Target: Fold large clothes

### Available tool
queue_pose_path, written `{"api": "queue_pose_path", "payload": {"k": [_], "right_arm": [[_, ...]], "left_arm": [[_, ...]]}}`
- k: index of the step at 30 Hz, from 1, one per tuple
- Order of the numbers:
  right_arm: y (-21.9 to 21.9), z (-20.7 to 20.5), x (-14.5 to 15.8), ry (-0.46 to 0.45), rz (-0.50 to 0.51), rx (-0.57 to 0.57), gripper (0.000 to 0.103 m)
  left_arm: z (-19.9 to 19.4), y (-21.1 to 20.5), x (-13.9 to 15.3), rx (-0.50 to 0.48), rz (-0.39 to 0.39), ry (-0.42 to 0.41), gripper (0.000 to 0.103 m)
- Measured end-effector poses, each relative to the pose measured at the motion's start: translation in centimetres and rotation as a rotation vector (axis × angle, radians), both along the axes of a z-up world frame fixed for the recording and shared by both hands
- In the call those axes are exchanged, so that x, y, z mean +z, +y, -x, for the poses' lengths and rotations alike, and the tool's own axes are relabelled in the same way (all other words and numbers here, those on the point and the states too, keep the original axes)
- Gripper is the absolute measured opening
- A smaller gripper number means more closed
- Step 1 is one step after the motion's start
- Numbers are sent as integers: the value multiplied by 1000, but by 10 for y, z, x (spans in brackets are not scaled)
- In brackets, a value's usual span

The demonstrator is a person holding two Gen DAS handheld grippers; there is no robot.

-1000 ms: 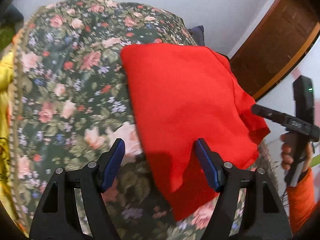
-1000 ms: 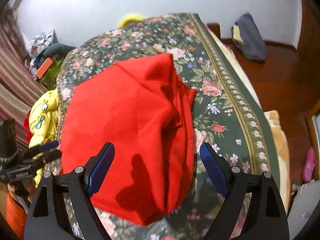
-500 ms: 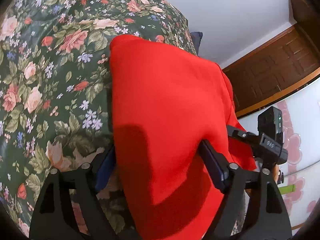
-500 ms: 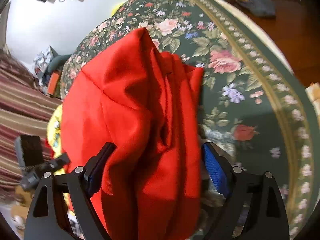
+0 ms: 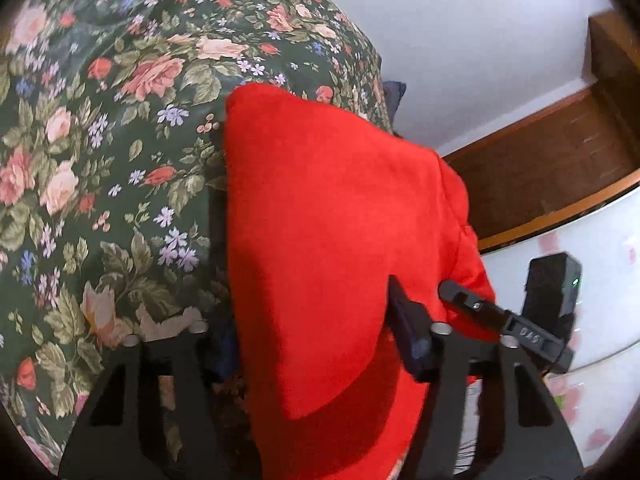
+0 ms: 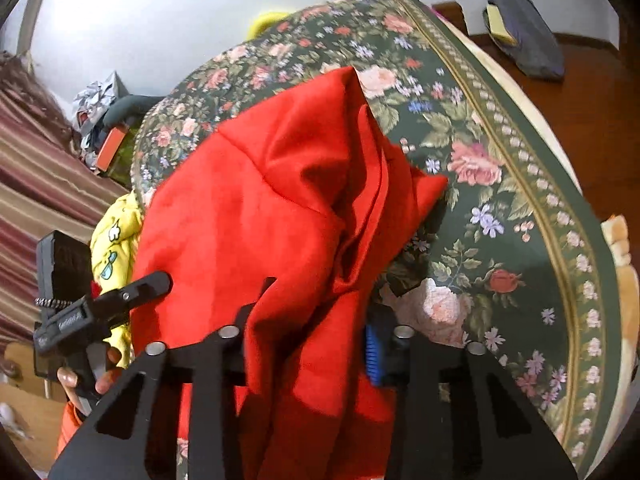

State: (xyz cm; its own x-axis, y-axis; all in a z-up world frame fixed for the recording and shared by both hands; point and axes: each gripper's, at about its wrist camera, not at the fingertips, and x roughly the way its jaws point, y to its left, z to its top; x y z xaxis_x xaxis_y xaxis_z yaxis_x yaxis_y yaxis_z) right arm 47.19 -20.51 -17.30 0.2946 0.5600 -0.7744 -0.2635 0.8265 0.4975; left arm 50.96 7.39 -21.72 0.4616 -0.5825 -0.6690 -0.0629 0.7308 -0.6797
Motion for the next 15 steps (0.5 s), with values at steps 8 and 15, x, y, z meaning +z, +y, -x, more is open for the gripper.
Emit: {"api": "queue_pose_path", "payload": {"k": [8,15], "right_arm": [[33,15,25,-72,39,62,23],[76,27,60,-132,6,126,19]], "left_arm": [[26,7,43,-18,-57,-85,38],[55,29,88,-25,-145,-189,37]]}}
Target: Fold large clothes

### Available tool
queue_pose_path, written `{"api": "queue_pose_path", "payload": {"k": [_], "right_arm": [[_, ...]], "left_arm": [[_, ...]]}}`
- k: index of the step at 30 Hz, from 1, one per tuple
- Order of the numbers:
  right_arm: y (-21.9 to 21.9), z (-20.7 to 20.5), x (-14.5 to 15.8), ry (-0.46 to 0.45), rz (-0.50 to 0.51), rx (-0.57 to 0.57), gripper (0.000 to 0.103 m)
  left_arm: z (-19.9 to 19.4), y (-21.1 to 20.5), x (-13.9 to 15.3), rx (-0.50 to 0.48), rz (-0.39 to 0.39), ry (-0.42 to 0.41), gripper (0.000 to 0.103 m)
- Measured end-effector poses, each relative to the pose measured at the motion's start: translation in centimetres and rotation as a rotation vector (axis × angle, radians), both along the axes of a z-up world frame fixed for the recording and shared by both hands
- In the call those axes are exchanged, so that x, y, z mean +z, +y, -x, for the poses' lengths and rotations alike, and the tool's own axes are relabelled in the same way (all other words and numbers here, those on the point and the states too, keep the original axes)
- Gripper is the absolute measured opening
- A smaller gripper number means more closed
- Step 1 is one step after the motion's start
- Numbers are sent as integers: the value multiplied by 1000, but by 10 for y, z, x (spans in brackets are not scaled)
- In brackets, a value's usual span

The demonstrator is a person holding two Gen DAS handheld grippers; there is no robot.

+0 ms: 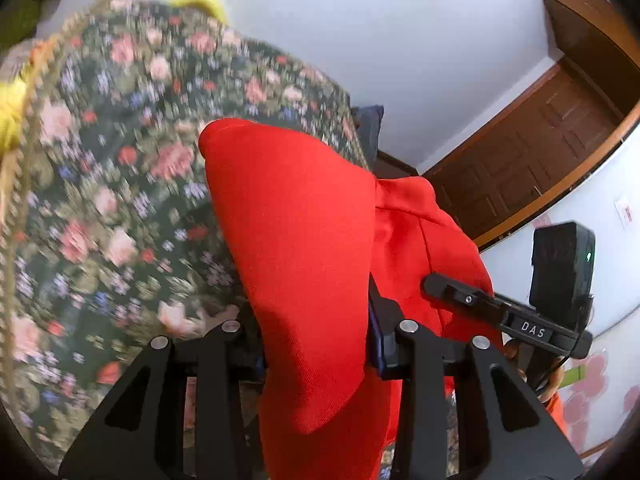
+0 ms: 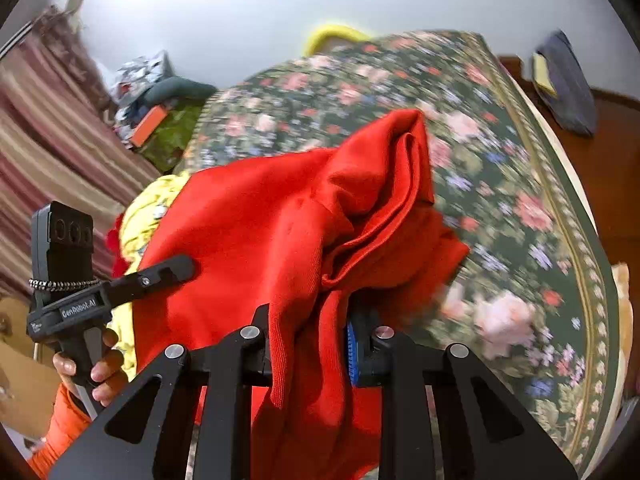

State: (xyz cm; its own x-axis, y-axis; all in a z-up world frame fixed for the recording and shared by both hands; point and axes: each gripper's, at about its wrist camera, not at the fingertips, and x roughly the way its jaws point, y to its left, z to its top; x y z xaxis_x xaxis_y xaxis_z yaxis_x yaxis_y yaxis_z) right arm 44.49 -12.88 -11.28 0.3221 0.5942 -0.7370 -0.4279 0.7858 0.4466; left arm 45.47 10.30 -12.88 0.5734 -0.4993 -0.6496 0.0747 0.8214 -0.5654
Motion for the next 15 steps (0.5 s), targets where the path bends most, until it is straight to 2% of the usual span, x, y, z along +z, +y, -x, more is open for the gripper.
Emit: {"api": "queue_pose_path", "payload": {"k": [5,15], "right_arm": [[45,7,15,-55,18,48,19],[127,-6,-1,-40,25,104,19]], "left_arm": [[16,43,15,52,-18,-39,37],[16,136,-6,151,-47,-24,36]]}}
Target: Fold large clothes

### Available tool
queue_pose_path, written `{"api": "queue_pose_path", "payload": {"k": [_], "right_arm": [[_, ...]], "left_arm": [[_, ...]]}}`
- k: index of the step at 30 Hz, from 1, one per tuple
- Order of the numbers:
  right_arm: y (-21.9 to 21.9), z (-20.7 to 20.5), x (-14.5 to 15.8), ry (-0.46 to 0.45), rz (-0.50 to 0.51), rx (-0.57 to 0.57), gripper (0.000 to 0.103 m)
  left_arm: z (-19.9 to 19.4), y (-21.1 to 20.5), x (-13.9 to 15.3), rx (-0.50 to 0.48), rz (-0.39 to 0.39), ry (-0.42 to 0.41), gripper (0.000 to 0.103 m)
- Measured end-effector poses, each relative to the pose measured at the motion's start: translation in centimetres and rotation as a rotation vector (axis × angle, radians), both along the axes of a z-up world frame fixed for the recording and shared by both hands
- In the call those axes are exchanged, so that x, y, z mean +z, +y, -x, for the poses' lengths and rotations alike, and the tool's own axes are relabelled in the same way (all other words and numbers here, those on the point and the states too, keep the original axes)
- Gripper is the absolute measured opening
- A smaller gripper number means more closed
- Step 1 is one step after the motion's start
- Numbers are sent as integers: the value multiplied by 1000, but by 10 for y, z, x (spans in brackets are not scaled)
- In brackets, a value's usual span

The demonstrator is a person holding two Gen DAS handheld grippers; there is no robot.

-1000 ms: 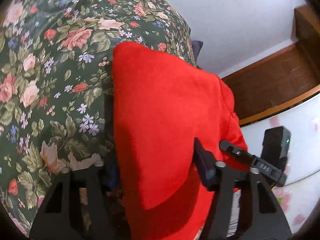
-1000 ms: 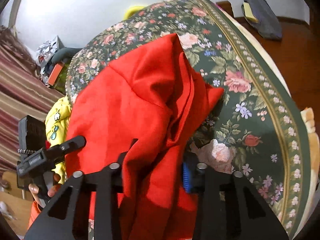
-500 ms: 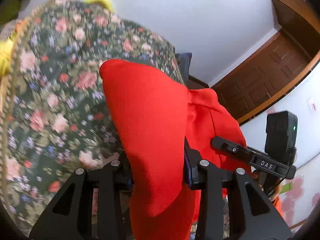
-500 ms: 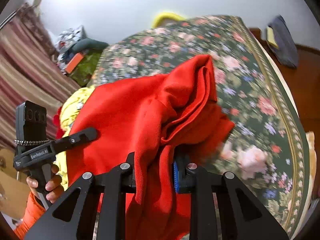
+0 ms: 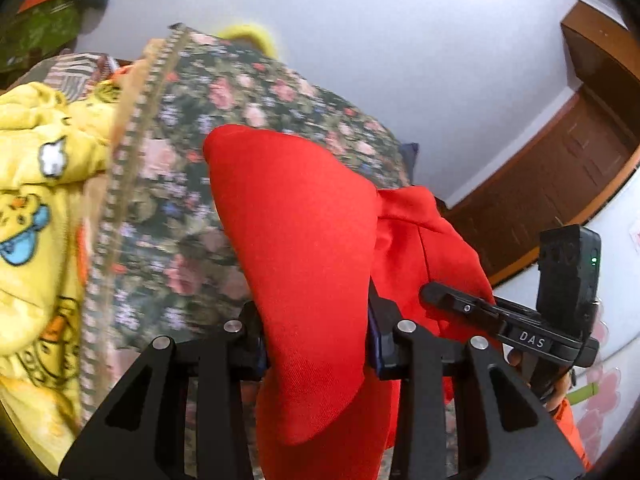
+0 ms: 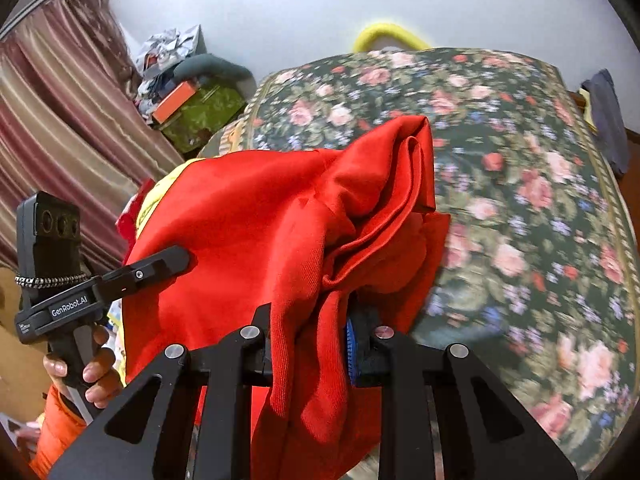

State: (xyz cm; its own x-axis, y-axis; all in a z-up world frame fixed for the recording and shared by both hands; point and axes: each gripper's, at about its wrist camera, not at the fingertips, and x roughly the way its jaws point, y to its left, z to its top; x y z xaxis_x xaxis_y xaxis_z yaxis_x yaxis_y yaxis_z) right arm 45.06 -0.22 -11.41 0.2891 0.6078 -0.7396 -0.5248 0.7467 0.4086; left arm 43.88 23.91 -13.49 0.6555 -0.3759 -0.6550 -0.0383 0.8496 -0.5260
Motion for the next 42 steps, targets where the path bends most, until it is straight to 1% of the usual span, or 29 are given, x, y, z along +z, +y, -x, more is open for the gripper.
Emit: {"api": "queue_pose_path", "payload": {"k": [2,6,8,9,10,12,13,15,16,17,18,19,21,24,26,27,28,30,31,32,33,35,36,37,40,42], "right_arm": [[24,-5,-10,10,8,15,19],[59,-15,-39,48,45,23,19],[75,-22,-59,79,71,18,19],[82,-24,-69,92,91,18,19],[88,-26,-81,104,117,22,20],[98,-27,-100,119,169,34,21],[101,-25,-105,113,189,42,24],[102,-21,-112,80,235,51,30],[102,-17,-113,47,259,56,35],[100,-13,-111,11,281,59,38],[98,-9,-108,-19,301,55,42],[95,-5,-105,-49,317,53,45],[92,4,-93,-124,357,51,45],[90,24,-72,-271,435,45,45],[92,33,-62,-332,454,68,50],[95,37,-61,-347,458,80,56],[97,41,-59,-355,459,93,64],[104,48,-61,-356,460,116,65],[106,52,-65,-349,466,133,66],[107,55,-71,-337,481,148,66],[108,56,-77,-327,495,155,66],[104,59,-92,-287,532,158,66],[98,60,-94,-272,531,158,65],[91,60,-97,-246,513,155,66],[70,60,-94,-172,425,131,68],[60,64,-89,-150,396,120,68]], "left_arm": [[-1,18,-12,27,-7,20,36],[-10,54,-48,80,-11,110,36],[-18,72,-79,109,-29,193,37],[-19,77,-89,117,-37,218,37],[-21,84,-108,125,-45,262,38],[-20,91,-132,126,-54,310,42],[-16,92,-139,123,-64,313,47],[-8,90,-143,106,-95,285,52],[-4,86,-141,94,-123,272,54],[0,83,-137,85,-155,263,56],[5,77,-132,73,-209,247,56],[8,73,-127,67,-247,237,56],[17,65,-118,64,-327,220,56],[23,65,-107,81,-356,196,56],[33,62,-97,100,-352,159,56],[36,60,-95,104,-347,149,56],[41,57,-91,109,-334,134,56],[49,49,-88,107,-313,122,59],[52,44,-91,102,-309,125,64],[55,39,-94,94,-314,134,67],[56,33,-98,92,-328,141,68],[62,22,-109,90,-416,158,71],[66,15,-117,74,-485,178,71],[68,12,-123,58,-520,190,72],[82,5,-129,37,-554,164,75],[90,2,-128,31,-577,168,75]]}}
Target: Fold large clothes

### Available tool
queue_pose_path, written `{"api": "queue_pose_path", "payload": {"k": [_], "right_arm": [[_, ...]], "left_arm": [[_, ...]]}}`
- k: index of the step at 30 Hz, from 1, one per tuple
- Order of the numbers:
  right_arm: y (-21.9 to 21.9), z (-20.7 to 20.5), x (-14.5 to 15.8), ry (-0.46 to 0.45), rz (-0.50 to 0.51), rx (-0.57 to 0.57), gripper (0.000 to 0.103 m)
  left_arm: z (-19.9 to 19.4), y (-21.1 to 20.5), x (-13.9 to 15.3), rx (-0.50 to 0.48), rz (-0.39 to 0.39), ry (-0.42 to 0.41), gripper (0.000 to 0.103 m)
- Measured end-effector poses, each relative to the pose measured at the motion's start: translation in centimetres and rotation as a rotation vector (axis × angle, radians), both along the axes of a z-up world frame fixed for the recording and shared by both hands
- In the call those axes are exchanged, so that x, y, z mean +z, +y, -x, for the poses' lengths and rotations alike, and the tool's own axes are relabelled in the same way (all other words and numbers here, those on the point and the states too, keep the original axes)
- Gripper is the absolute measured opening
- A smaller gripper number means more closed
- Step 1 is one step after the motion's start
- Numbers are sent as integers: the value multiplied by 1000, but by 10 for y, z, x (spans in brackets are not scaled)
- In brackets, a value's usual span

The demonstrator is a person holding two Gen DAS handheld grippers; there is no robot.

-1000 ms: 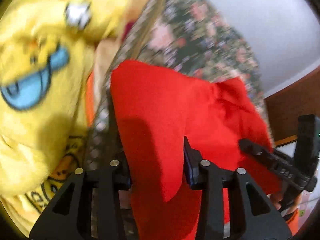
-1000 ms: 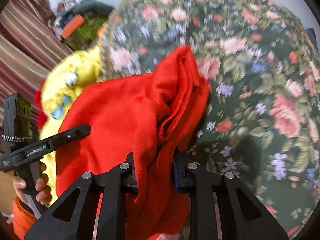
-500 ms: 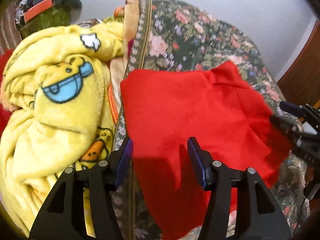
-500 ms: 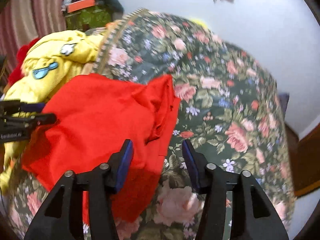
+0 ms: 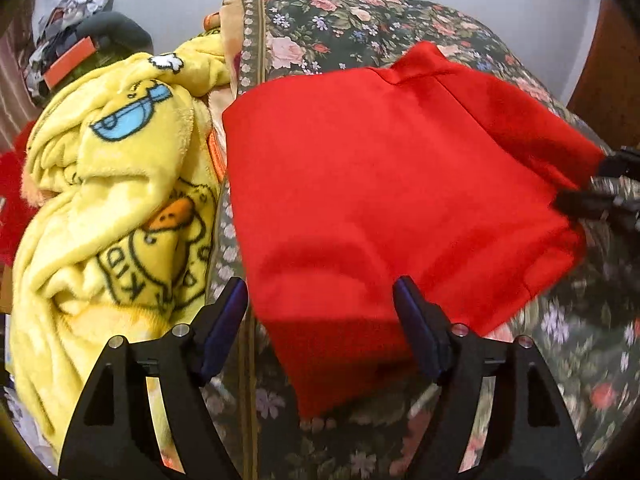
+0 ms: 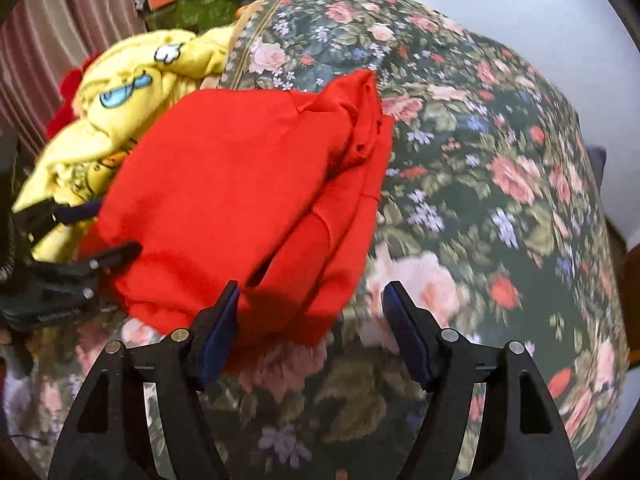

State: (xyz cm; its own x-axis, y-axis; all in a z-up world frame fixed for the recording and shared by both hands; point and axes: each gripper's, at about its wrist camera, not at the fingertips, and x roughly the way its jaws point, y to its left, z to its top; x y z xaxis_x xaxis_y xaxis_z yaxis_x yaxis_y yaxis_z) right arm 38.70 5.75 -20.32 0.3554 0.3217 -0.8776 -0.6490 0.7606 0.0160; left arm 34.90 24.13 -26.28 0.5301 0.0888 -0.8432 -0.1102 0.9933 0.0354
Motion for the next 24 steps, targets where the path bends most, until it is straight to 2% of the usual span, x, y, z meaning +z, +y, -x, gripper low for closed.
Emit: {"api": "queue_pose_path", "payload": {"k": [5,10,16,24], "right_arm": [[-17,17,12,2,9,-28,68],[-37,37,37,-62,4,-50,68],[-62,69,98,-145,-132,-87,68],[-84,138,197,-377,-331,-76,68]], "left_arm": [[16,-5,9,14,-31,29,75],[39,-18,38,13,-83,-8,74],[73,-41,114,4,-99,-183,74],[145,-69,232,6,-43,-504,74]]}}
